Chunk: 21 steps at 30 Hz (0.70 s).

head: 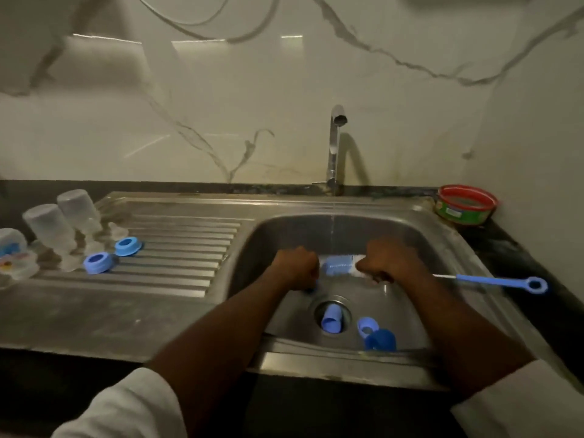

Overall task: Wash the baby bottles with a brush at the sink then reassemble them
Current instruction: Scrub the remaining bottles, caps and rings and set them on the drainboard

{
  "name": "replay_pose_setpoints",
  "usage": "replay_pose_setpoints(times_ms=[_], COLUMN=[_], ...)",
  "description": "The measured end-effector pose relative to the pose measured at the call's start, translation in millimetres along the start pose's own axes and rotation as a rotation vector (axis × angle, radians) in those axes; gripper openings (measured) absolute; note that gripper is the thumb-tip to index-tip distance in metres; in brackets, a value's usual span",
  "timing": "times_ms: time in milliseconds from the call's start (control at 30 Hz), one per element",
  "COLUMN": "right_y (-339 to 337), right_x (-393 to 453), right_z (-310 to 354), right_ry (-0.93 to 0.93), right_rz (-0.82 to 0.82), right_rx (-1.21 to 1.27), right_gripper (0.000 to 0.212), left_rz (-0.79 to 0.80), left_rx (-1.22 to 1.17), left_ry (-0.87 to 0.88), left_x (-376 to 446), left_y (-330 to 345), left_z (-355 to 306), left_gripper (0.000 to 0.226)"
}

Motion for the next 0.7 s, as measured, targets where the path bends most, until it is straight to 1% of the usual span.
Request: replay_pose_setpoints(times_ms=[67,133,200,267,333,400,467,567,633,700], right_y=[1.2,3.2,5.2,5.7,6.0,6.1,7.7,8.9,6.7,3.0], right_x=[5.6,11.8,17.5,19.2,21.9,22.9,25.7,26.2,24.1,18.3], right_z=[-10.4,-16.1,-18.2,-16.7,-14.3,-12.1,-12.0,-11.8,-15.5,-21.3], right_ry=[0.031,0.056,0.067,0.065,0.058,0.054,0.056,0.074,0.090,0.113], right_rz=[0.029,0.007,0.000,0.019,0.041,0.020,0.003,0.014,0.011,-0.018], right_rx=[-0.025,-0.036,-0.051,-0.082,-0.077,-0.080,-0.062,-0.026,-0.003,0.000], right_gripper=[0.023,0.026,0.025,0.021,0.020,0.016,0.016,0.020,0.020,0.017], left_rz=[0.052,0.104,0.205,0.309,0.333,0.292,0.269,0.254,0.215,0.171], left_rx=[-0.035,-0.160,-0.241,-0.256,-0.223,-0.182,-0.121,0.012,0.023,-0.039], left_ry=[0.096,0.251,0.410,0.552,0.663,0.736,0.764,0.739,0.723,0.627], left_x=[9.6,15.5,16.1,14.7,14.8,15.1,16.1,15.5,15.4,14.5], left_y=[6.7,14.0,22.3,30.0,34.1,34.6,36.2,38.4,38.6,32.7], left_z=[-10.7,-16.7,-25.4,-36.9,-50.7,-61.7,-67.2,-68.8,-66.2,-59.3], left_gripper=[0.022,0.021,0.028,0.038,0.044,0.046,0.042,0.030,0.025,0.028])
Point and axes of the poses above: each hand's wrist, its own x-axis towards the middle knuckle, its own y-axis out of the palm, z = x × y, the point moved 1 cm from there along x, towards the middle knuckle
